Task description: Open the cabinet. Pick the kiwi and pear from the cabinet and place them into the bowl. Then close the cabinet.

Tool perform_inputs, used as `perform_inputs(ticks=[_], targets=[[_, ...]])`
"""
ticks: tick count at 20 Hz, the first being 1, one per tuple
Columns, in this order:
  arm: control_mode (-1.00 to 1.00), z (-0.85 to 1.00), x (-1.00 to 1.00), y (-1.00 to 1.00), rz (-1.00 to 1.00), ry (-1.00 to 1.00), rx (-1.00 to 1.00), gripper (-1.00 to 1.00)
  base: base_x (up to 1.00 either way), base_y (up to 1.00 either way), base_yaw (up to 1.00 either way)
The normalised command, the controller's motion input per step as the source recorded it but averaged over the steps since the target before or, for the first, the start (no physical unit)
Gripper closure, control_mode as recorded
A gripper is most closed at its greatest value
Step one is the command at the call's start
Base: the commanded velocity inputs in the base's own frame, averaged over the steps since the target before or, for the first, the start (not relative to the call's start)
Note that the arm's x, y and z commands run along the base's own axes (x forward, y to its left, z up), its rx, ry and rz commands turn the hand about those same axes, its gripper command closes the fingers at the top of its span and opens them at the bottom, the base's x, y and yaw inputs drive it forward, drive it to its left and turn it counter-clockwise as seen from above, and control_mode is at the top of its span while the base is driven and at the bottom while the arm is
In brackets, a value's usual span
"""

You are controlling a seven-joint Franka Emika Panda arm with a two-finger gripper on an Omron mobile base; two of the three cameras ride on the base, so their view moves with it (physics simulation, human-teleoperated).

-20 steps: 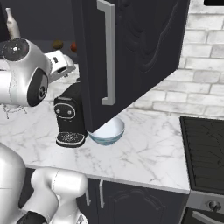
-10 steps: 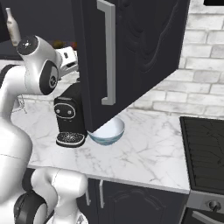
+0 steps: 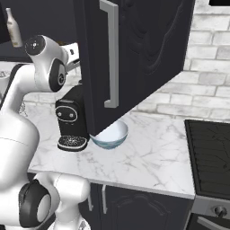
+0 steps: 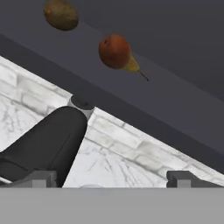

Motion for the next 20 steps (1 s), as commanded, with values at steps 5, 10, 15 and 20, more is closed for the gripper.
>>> perform_inputs(ticks=[5,10,15,20], targets=[[-1.00,0.17,0.35,0.00,0.00,-0.06,0.00,-1.00,0.00,0.00,0.00],[-1.00,0.21,0.29,0.09,-0.01,0.00,0.00,-1.00,0.00,0.00,0.00],[-1.00,0.25,0.13,0.12,-0.03,0.00,0.00,-1.00,0.00,0.00,0.00],[-1.00,0.10,0.30,0.18,-0.03,0.00,0.00,-1.00,0.00,0.00,0.00]])
